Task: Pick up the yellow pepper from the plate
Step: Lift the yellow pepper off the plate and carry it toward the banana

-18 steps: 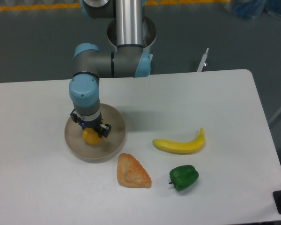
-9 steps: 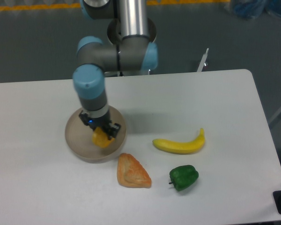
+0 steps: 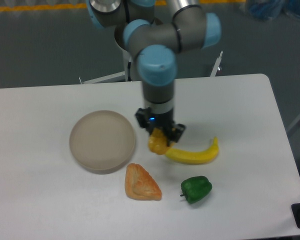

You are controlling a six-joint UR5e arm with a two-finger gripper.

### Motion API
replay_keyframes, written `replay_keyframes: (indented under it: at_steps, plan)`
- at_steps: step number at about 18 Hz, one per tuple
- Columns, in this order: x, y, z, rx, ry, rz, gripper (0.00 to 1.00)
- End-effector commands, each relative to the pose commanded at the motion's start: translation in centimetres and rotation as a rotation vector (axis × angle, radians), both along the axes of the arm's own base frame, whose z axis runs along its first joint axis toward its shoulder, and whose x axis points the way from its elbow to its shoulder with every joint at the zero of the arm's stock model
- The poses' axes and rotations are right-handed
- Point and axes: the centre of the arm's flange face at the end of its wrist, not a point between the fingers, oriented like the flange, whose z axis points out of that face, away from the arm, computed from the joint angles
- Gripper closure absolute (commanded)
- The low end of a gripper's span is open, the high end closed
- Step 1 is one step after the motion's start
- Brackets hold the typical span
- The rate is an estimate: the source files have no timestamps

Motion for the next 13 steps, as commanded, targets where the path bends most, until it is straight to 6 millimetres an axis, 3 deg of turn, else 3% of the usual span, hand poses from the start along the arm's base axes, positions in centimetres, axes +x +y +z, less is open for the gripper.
replay_keyframes:
  at_steps: [2, 6, 13]
  plan:
    - [-3.0, -1.2, -0.3, 0.008, -0.014, -0.080, 0.79]
    - [-6.2, -3.2, -0.9, -0.020, 0.002, -0.300, 0.76]
    - [-8.0, -4.3, -1.5, -0.044, 0.008, -0.357, 0.76]
